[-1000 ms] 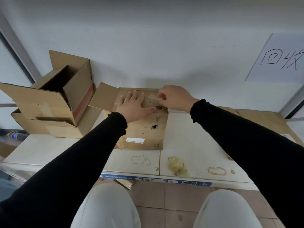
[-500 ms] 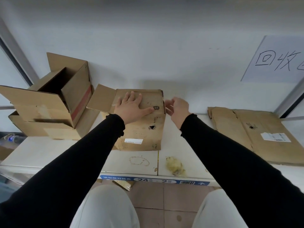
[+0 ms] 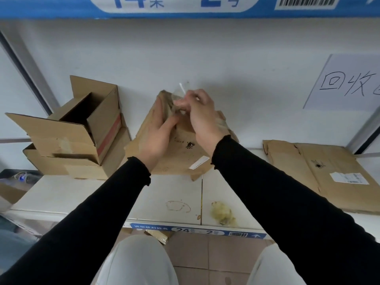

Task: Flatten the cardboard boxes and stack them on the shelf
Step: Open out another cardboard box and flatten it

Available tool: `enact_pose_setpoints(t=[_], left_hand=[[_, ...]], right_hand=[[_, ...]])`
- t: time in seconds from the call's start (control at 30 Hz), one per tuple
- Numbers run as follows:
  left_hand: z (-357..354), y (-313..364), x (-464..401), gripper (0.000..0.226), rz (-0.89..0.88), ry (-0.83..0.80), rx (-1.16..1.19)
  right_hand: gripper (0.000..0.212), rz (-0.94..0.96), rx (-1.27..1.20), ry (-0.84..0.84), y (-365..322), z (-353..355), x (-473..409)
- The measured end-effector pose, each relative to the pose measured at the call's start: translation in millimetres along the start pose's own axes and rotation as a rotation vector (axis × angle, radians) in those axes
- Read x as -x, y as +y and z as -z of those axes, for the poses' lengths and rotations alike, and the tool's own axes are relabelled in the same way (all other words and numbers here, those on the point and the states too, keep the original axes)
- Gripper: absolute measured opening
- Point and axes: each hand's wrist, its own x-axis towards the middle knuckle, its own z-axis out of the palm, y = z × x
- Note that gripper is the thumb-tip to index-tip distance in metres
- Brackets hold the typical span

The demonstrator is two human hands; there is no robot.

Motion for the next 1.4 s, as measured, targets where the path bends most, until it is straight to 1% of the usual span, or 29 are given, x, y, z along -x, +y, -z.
enact_pose_setpoints(t=[0.03,0.07,0.1,0.17,0.2,0.27,0.3,0.4,0.47,0.57,0.63,0.67,0.7,0.73,0.77,0.83,0.9,0.93,0.97,1.0,1.07,1.1,1.13,1.17,1.2,1.27,1.3,1.33,1.4], left_hand=[[4.7,-5.4,1.4,0.071,-0.007,-0.007,0.105],[9.6,-11.3,2.8,0.067,-0.002,0.008,0.154],[12.7,-13.2,6.6,0.068,0.003,0.04,0.181],[21.1,-22.2,12.7,0.069,0.037,0.131,0.194],[25.9,-27.4,15.6,0.061,0.058,0.136,0.205],[36.5,-45.2,18.8,0.044,0.136,0.081,0.231],[41.1,-57.4,20.2,0.041,0.177,0.075,0.203],[44.9,-88.2,31.1,0.051,0.316,0.122,-0.016],[41.2,-105.0,39.6,0.058,0.366,0.125,-0.062],[31.7,-113.3,43.2,0.061,0.348,0.101,-0.107],[24.9,-112.9,38.0,0.068,0.345,0.085,-0.188],[21.9,-111.0,35.1,0.067,0.349,0.066,-0.223],[19.7,-109.8,31.6,0.065,0.348,0.046,-0.265],[18.9,-109.2,27.8,0.063,0.34,0.024,-0.313],[18.6,-108.9,24.0,0.062,0.324,0.004,-0.377],[17.2,-106.3,18.4,0.06,0.268,-0.041,-0.554],[15.6,-102.0,13.8,0.059,0.229,-0.083,-0.697],[14.3,-99.9,11.6,0.059,0.223,-0.103,-0.74],[12.6,-98.7,9.5,0.059,0.209,-0.124,-0.78],[11.1,-98.1,8.4,0.061,0.183,-0.145,-0.826],[8.8,-99.9,7.2,0.067,0.131,-0.169,-0.917],[7.9,-101.9,7.4,0.067,0.119,-0.166,-0.953],[6.8,-103.6,8.5,0.062,0.11,-0.158,-0.979],[5.8,-104.8,9.9,0.058,0.103,-0.147,-0.999],[5.0,-105.7,11.7,0.056,0.095,-0.138,-1.015],[4.2,-106.2,13.9,0.058,0.079,-0.127,-1.027],[4.3,-106.8,13.5,0.061,0.073,-0.125,-1.031],[4.6,-107.1,12.8,0.063,0.074,-0.13,-1.038],[4.8,-107.6,10.9,0.064,0.08,-0.158,-1.057]], right_hand=[[0.021,0.07,0.108,-0.032,2.4,-7.5,2.5],[0.023,0.129,0.2,-0.069,3.4,-14.3,6.9],[0.026,0.167,0.264,-0.11,6.7,-21.8,10.3],[0.028,0.178,0.365,-0.197,15.6,-35.3,15.4],[0.027,0.143,0.397,-0.238,20.7,-40.1,17.5],[0.023,-0.024,0.343,-0.287,33.7,-45.7,16.9],[0.021,-0.131,0.272,-0.282,39.1,-45.3,15.9],[0.022,-0.437,0.021,-0.265,46.3,-33.5,17.0],[0.021,-0.499,-0.032,-0.207,50.8,-19.5,13.2],[0.023,-0.387,0.05,0.035,61.5,12.1,-5.7],[0.023,-0.334,-0.025,0.234,65.2,38.1,-18.5],[0.02,-0.301,-0.067,0.299,68.1,49.7,-23.6],[0.015,-0.246,-0.051,0.324,72.3,59.7,-27.5],[0.011,-0.187,0.08,0.296,76.1,66.4,-28.5],[0.008,-0.119,0.262,0.21,81.1,69.5,-27.3],[0.01,-0.028,0.58,-0.053,92.2,66.8,-19.3],[0.027,0.013,0.783,-0.29,103.4,58.5,-11.6],[0.036,0.03,0.872,-0.36,107.7,53.5,-9.4],[0.041,0.07,0.96,-0.387,113.3,49.5,-8.7],[0.042,0.144,1.061,-0.384,119.6,46.1,-10.3],[0.026,0.339,1.26,-0.329,126.1,41.5,-12.8],[0.019,0.406,1.324,-0.29,129.1,40.9,-14.7],[0.018,0.438,1.36,-0.262,130.1,40.5,-15.7],[0.021,0.43,1.351,-0.252,130.9,41.0,-16.2],[0.025,0.398,1.289,-0.234,130.8,42.5,-16.5],[0.025,0.209,0.997,-0.164,127.8,52.5,-22.9],[0.02,0.088,0.786,-0.076,123.2,59.1,-28.6],[0.016,-0.029,0.533,0.053,117.2,66.5,-33.8],[0.014,-0.231,0.004,0.298,103.7,81.3,-40.9]])
